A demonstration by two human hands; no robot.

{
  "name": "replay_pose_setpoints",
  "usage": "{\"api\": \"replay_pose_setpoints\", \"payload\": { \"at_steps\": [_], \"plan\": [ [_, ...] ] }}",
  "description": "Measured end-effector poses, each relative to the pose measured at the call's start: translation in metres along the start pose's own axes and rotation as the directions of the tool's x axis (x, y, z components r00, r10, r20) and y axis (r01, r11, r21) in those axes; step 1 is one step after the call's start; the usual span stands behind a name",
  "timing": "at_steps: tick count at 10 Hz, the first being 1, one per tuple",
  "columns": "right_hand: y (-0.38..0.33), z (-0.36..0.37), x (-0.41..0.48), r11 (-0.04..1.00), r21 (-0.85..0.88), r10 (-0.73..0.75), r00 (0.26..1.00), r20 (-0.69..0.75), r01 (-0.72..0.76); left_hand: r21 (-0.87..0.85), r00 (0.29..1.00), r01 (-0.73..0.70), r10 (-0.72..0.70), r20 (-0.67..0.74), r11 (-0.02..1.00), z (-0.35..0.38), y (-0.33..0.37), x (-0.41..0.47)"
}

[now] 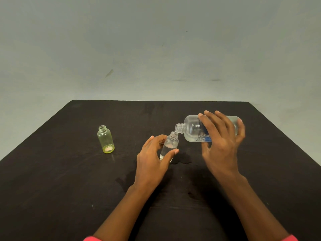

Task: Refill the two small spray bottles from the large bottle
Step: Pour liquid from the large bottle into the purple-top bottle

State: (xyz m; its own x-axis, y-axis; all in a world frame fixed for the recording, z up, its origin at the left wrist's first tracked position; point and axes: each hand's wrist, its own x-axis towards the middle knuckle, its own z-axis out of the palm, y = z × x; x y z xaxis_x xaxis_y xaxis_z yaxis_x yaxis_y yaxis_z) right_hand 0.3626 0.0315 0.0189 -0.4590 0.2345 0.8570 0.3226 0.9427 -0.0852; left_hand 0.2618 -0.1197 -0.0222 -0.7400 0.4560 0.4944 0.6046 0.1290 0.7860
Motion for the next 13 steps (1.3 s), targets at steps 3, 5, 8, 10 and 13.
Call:
{"api": "replay_pose_setpoints", "payload": {
  "at_steps": [3,5,8,10,13],
  "plan": [
    [0.0007,-0.0002,-0.0006,1.000,-0.002,-0.001,1.000,0.007,0.001,-0.001,1.000,-0.015,0.015,-0.012,1.000,0.0004,-0.0009,0.0001],
    [-0.0005,-0.0002,0.0001,1.000,-0.005,-0.001,1.000,-0.005,0.001,0.008,1.000,-0.017,0.017,-0.009,1.000,0.0006,-0.0010,0.0003],
    [-0.0009,-0.0006,0.0001,1.000,-0.002,-0.002,1.000,0.002,0.002,0.017,0.999,-0.039,0.039,-0.014,0.999,0.0000,0.0007,0.0003],
    [-0.0008,-0.0009,0.0000,1.000,-0.002,-0.001,1.000,-0.007,0.001,0.014,0.999,-0.046,0.046,-0.002,0.999,0.0000,0.0010,0.0003],
    [-0.0008,0.0000,0.0006,1.000,-0.002,-0.002,1.000,-0.007,0.002,0.007,0.998,-0.056,0.056,-0.006,0.998,-0.0007,0.0020,0.0004]
  ]
}}
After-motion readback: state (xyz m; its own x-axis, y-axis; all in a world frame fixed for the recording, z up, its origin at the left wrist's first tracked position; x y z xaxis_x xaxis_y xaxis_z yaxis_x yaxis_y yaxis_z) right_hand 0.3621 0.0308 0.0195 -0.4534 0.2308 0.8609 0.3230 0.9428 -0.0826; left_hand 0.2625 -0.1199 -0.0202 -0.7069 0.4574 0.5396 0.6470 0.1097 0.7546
